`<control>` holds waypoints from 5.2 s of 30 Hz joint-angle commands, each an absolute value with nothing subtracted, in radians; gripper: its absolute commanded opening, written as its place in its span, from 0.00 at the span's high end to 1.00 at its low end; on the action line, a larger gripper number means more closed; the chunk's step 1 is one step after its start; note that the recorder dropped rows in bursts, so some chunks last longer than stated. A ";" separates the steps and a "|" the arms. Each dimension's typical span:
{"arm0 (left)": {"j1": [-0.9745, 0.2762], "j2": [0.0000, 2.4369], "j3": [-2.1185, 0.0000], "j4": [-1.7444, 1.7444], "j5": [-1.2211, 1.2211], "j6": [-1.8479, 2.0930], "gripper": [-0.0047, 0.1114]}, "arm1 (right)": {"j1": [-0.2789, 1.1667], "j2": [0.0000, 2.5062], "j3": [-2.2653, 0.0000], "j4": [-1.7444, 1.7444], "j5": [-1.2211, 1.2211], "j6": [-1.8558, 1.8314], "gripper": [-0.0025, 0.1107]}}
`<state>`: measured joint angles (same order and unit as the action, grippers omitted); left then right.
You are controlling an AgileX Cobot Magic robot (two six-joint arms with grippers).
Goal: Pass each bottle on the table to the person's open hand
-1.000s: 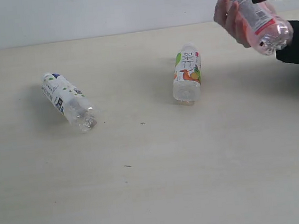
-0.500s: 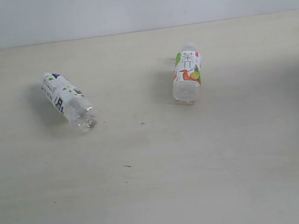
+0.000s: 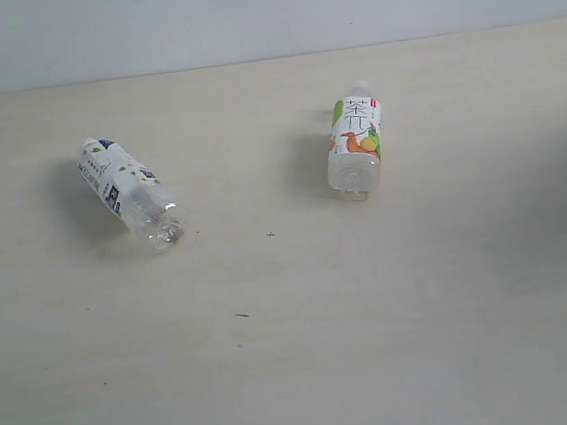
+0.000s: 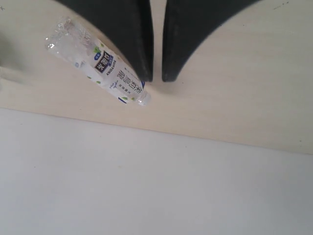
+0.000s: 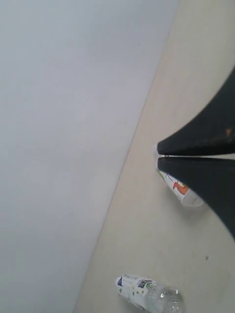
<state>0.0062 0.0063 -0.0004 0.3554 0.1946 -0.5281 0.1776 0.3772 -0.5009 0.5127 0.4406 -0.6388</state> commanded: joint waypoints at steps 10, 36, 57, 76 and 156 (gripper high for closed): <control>-0.001 0.000 0.000 0.355 0.194 -0.527 0.88 | 0.174 0.269 -0.414 0.512 0.340 -0.549 0.97; -0.001 0.000 0.000 0.355 0.194 -0.527 0.88 | 0.174 0.263 -0.251 0.515 0.294 -0.549 0.97; -0.001 0.000 0.000 0.355 0.194 -0.527 0.88 | 0.174 0.000 -0.246 0.518 0.348 -0.549 0.97; -0.001 0.000 0.000 0.355 0.194 -0.527 0.88 | 0.174 0.000 -0.246 0.520 0.347 -0.549 0.97; -0.001 0.000 0.000 0.355 0.194 -0.527 0.88 | 0.489 1.861 -1.378 0.049 0.758 0.245 0.32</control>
